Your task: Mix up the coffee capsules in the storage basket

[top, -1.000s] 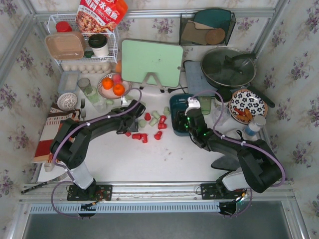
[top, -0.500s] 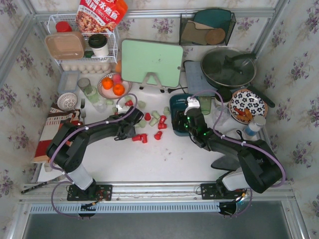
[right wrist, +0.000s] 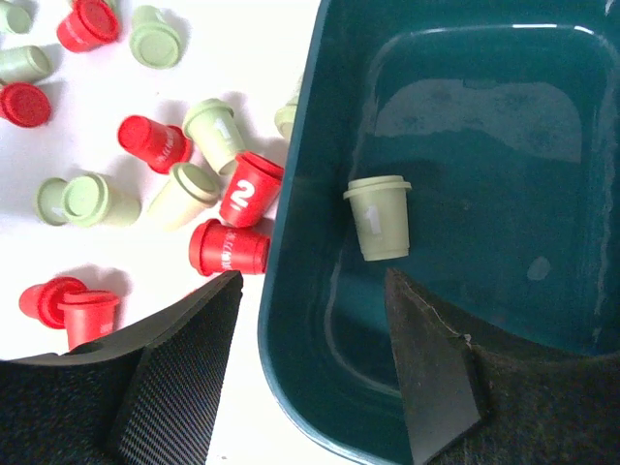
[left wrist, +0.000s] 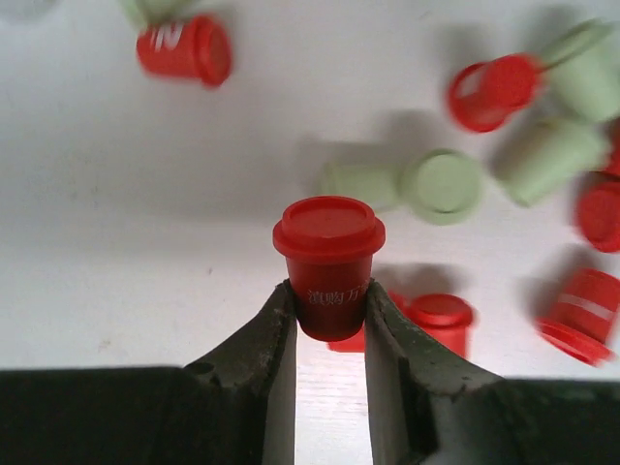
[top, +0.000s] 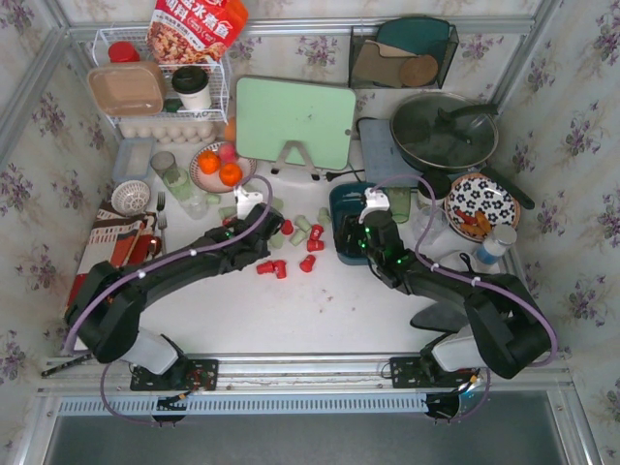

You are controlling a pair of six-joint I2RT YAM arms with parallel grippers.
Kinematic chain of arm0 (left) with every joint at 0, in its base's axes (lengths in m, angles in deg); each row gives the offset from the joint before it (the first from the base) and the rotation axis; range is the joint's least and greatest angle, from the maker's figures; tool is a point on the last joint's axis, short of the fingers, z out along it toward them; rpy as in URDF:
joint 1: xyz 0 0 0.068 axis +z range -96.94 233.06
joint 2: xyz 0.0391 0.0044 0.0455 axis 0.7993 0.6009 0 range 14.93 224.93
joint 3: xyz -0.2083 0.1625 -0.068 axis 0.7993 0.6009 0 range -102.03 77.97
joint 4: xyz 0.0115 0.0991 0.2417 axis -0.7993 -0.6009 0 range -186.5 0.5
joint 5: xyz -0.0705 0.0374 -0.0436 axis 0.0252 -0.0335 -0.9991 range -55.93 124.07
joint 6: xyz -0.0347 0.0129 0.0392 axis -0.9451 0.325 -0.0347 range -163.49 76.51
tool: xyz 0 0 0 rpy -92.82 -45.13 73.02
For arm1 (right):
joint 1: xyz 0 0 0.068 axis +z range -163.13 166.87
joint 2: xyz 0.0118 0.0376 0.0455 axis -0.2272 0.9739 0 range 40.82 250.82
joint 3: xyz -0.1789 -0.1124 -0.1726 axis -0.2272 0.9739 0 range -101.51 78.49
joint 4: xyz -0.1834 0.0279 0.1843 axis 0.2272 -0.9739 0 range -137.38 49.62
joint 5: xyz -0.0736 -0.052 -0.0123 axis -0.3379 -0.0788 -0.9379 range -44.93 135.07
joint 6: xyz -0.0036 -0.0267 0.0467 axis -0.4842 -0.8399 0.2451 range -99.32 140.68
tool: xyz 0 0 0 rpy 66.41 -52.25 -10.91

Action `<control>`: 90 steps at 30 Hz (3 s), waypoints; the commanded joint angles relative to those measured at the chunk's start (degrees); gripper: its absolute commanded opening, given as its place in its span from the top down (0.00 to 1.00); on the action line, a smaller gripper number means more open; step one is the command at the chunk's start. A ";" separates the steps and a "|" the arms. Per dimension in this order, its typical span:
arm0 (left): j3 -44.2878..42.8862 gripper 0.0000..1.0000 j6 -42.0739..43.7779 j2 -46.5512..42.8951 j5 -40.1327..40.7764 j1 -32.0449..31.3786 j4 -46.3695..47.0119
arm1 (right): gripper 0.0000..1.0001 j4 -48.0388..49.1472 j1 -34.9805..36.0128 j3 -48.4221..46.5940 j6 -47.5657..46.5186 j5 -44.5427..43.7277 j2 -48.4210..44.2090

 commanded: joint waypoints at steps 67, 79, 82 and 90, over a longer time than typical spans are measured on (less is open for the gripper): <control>2.05 0.19 -11.56 -9.67 26.70 -10.73 -2.51 | 0.39 -2.65 18.02 -8.93 -12.69 -4.02 4.81; 9.70 0.19 -5.54 -22.21 19.95 -8.24 1.52 | 0.32 -19.50 18.06 -19.94 -16.43 4.59 15.57; 10.73 0.19 -5.14 -24.71 19.57 -7.88 1.56 | 0.32 -20.90 18.02 -20.68 -16.40 2.79 16.49; 12.42 0.19 -5.07 -27.00 18.62 -7.82 1.98 | 0.28 -24.93 17.37 -23.46 -18.17 3.26 21.54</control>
